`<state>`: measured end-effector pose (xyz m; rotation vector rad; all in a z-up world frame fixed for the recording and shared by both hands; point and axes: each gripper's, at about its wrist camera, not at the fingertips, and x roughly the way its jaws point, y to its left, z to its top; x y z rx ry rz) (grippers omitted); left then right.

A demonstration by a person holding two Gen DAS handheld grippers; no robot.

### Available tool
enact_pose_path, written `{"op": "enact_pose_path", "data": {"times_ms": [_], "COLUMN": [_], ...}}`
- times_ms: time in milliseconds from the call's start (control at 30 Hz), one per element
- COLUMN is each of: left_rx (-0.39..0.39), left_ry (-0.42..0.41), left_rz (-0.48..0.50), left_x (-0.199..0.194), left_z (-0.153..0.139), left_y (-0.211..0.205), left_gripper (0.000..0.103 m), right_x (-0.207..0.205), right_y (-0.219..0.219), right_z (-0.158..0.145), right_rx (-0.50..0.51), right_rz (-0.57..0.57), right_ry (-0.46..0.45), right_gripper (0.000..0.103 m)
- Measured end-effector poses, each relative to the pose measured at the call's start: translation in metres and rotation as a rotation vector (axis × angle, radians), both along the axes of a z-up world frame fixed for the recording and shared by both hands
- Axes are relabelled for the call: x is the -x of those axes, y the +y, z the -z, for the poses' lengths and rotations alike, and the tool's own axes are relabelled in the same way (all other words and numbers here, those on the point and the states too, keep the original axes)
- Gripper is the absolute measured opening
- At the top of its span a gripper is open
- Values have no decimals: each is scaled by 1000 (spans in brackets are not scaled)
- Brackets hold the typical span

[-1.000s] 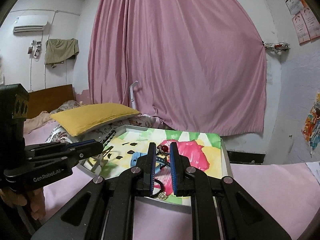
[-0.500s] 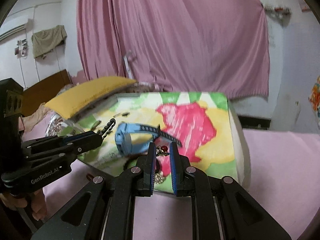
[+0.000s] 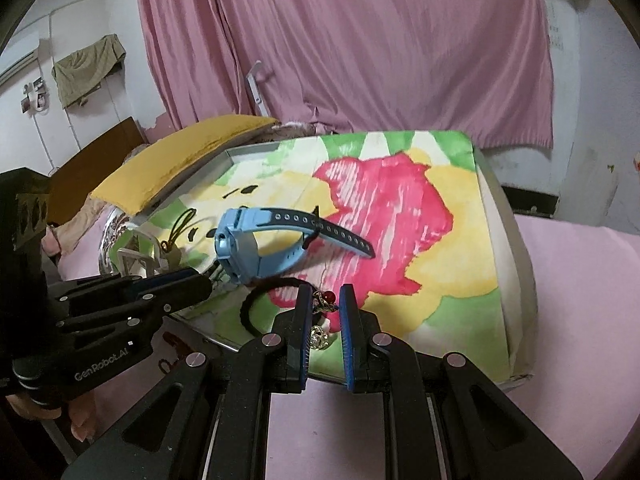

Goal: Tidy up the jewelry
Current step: 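Carry the chain bracelet into the tray and open left tool while right tool releases the earring there, then withdraw both open tools toward the red cord and silver ring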

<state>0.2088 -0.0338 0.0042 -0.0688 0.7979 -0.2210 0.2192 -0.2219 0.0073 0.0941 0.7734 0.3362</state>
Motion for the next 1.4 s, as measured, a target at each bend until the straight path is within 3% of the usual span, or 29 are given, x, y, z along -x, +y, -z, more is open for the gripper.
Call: {"op": "enact_pose_path", "data": {"times_ms": [333,500,667,933,1133,1200,1400], "left_rx": [0,12,59,103,111,102,76], "left_ry": [1,-13,-76,-211,-287,-301,-306], "left_rz": [8,9,7,-28,-74,-79,-95], "left_x": [0,4,14,39,59,66,82], "left_z": [0,-4,-14,-34,-43,-44,-40], "left_y": [-1,0,8,22,34,38,46], "left_gripper": [12,12,13,41,84,90,101], "right_x": [-1,11,28,61,84,89,98], "right_y": [-1,-8,-16,-21,-17,-17,-12], "right_z": [0,-7,-20,-47,-57,-58,-54], "right_rx": [-6,-19,11,35,74,66,88], "right_rz": [3,43,99,141,150,143,104], "right_ry": [7,-49,-155,-333,-420,-439,-426], "right_gripper": [13,35,37,65,86,95,97]}}
